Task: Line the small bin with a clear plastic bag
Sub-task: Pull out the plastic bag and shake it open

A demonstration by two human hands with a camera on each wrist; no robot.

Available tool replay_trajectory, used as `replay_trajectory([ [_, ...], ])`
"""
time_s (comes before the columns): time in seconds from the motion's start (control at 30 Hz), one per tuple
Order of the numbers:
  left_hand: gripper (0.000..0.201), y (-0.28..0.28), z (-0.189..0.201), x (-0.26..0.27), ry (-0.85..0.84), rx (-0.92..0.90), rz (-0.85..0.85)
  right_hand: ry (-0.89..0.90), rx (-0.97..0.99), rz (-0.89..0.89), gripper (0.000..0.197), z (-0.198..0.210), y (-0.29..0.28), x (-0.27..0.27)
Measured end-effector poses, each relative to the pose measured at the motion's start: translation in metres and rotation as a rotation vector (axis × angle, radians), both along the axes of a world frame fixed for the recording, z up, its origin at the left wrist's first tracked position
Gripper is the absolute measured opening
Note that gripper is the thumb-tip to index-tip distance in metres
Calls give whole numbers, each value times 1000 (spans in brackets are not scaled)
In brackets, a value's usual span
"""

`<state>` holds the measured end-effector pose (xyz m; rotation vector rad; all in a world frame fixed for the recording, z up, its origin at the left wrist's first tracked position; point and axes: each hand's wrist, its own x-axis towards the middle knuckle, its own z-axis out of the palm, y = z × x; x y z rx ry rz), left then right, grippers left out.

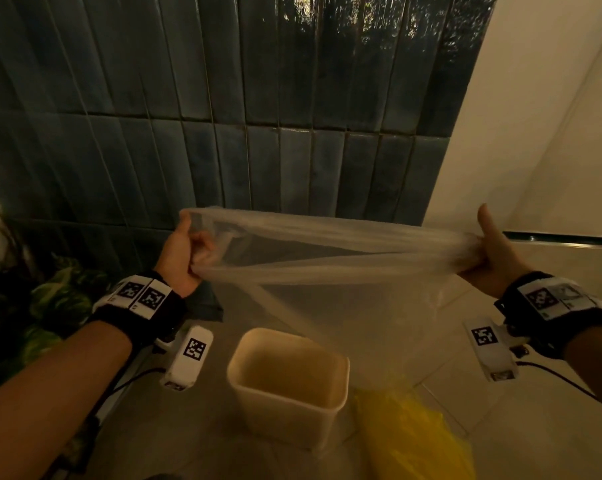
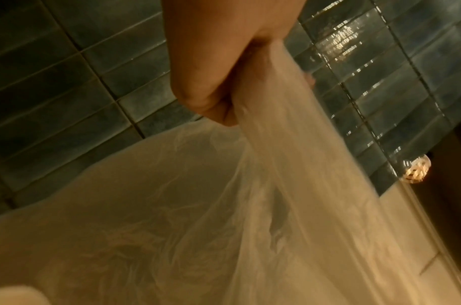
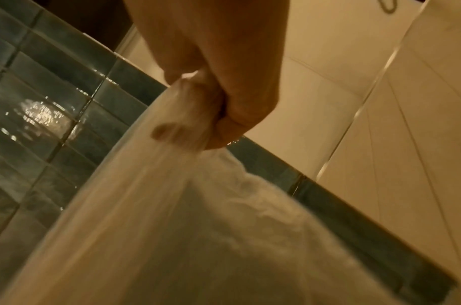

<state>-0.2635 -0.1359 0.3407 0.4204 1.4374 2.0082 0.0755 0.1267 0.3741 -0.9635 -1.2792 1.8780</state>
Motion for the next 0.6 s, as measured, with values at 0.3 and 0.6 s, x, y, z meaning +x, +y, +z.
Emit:
replay_trajectory([
  [0.3, 27, 1, 28, 9, 374, -157, 374, -445, 784, 225, 44, 11, -21, 2],
  [0.6, 127, 56, 57, 45, 1732, -857, -3, -371, 925, 352, 22, 35, -27, 0],
])
